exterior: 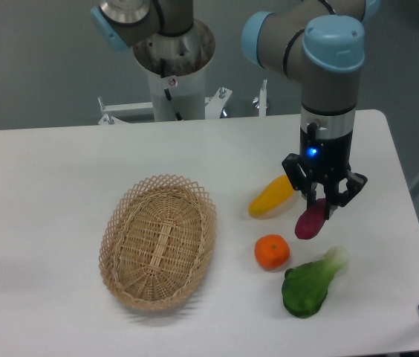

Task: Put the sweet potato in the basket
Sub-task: 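Lift the purple sweet potato with the gripper and move toward the basket, then lower the sweet potato into the wicker basket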

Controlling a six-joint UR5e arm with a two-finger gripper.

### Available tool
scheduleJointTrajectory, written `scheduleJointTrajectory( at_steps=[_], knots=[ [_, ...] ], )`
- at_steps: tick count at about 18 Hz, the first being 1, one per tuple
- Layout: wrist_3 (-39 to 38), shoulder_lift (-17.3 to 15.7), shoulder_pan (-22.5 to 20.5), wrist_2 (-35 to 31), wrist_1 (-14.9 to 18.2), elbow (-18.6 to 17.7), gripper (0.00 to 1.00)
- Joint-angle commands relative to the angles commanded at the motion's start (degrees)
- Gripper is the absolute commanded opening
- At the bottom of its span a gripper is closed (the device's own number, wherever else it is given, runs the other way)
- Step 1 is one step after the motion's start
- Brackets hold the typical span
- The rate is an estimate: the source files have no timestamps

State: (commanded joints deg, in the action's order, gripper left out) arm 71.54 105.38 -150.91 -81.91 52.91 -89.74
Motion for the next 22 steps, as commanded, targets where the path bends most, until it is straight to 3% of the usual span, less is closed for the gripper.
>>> scheduleJointTrajectory(
  at_steps=[6, 10, 15, 19, 22],
  knots=[
    [0.35, -0.70, 0.35, -2.81, 0.18, -1.67, 0.36],
    [-3.49, -0.70, 2.28, -2.99, 0.62, -2.63, 0.36],
    [-20.72, -0.26, 8.43, -3.68, -0.09, -4.48, 0.37],
    [-26.71, 0.70, 15.63, -9.39, -0.18, -6.49, 0.37],
    [-28.47, 0.88, 19.32, -10.55, -2.36, -9.83, 0.37]
  ],
)
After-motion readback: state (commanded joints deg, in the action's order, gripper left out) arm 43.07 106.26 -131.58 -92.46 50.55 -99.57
